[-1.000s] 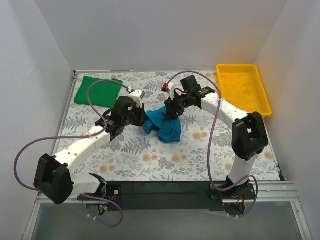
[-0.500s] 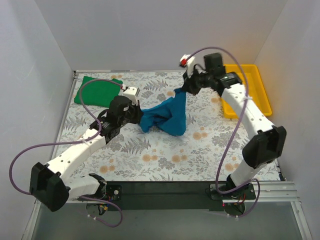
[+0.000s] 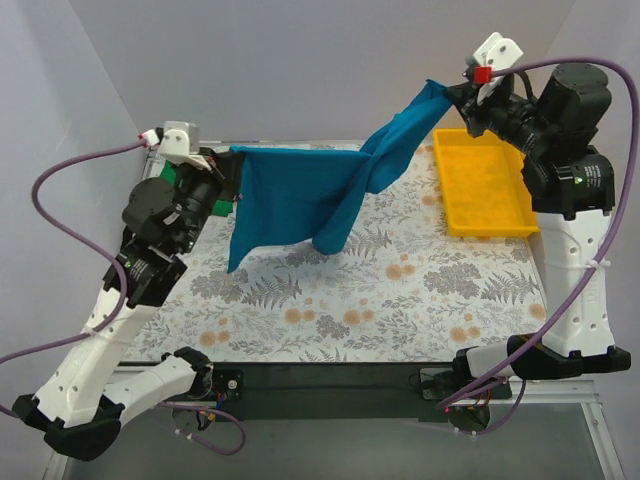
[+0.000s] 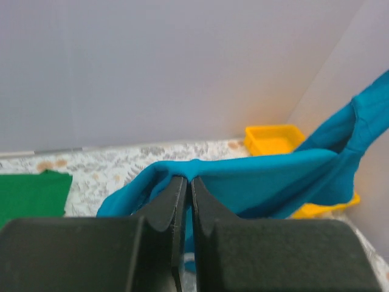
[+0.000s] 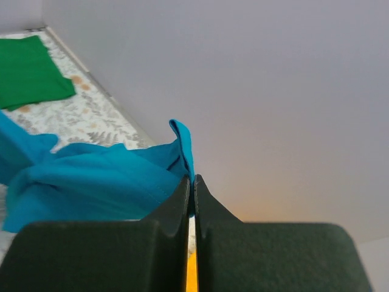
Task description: Fold and stack the t-shirts
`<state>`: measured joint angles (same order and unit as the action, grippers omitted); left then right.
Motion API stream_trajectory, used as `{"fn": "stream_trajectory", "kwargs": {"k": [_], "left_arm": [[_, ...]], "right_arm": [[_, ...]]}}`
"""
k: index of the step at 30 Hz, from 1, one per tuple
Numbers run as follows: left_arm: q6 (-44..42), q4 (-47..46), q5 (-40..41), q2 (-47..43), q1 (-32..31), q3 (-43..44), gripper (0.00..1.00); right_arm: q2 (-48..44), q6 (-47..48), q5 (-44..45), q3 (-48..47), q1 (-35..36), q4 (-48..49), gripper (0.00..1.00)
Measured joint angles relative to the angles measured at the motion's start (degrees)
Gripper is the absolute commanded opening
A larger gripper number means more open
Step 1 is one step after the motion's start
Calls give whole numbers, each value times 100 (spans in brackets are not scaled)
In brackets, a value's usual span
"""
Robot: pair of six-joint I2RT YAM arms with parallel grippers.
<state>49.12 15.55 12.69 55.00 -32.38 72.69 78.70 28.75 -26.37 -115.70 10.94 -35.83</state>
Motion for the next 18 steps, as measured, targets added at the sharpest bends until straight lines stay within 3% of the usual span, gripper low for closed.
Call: {"fn": "stream_trajectory", "kwargs": {"k": [11,18], "left_arm": [[-317,-472,203,-1054,0,748,0],[-332,-570,-70,-1025,0,142,0]], "right_arm": [[-426,2,715,-603,-734,352,1],[-903,-52,-468,341,-796,533,1]]}}
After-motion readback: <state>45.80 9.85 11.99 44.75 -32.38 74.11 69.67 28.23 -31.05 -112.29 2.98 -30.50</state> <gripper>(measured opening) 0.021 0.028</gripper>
